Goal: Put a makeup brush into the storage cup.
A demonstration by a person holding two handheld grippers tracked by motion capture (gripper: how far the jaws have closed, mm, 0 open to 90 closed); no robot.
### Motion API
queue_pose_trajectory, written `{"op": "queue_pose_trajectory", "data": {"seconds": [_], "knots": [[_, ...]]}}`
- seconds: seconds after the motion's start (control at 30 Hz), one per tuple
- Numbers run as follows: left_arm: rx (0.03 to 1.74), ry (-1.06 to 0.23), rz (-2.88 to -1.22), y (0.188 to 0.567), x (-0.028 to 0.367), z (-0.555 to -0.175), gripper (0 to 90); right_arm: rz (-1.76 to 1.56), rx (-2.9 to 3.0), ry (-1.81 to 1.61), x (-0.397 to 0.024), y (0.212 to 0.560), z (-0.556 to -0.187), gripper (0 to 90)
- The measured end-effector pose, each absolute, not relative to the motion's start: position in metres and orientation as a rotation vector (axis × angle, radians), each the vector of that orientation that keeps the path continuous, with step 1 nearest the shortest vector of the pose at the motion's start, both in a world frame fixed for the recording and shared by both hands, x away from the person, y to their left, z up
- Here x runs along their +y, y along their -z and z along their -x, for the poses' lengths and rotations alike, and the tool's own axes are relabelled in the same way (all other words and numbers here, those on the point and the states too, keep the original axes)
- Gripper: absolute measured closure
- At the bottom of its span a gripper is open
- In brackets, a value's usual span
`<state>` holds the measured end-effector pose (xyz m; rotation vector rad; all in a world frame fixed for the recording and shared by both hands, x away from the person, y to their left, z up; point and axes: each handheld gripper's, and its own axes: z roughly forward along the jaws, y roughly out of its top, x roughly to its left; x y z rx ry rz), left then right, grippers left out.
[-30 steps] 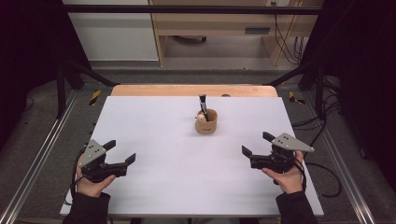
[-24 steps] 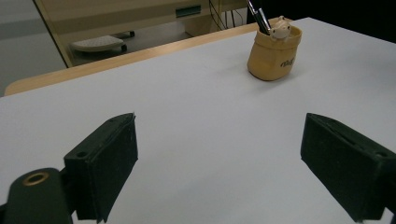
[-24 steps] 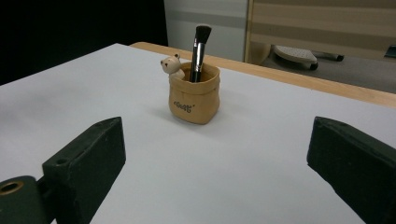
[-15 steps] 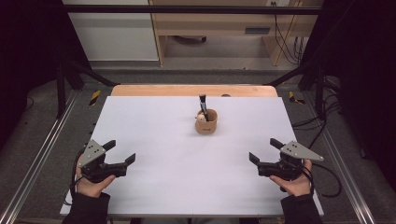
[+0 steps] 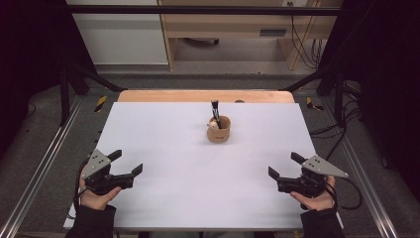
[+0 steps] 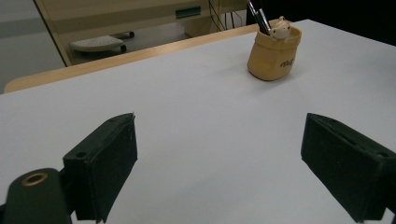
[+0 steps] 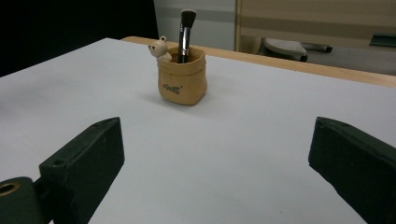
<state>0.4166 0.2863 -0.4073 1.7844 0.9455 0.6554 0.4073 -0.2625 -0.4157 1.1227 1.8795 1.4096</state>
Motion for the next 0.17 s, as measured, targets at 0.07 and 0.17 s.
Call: {"op": "queue_pose_trajectory", "data": {"seconds": [0.07, 0.17], "knots": [[0.946, -0.655, -1.786, 0.4085, 0.2858, -0.4168, 10.1, -1.132, 1.882, -1.403, -0.2641, 0.4172, -0.4081, 4.2], [0.947, -0.654, -1.788, 0.4094, 0.2859, -0.417, 10.0, -1.143, 1.879, -1.399, -0.2655, 0.4179, -0.4088, 4.5]]}}
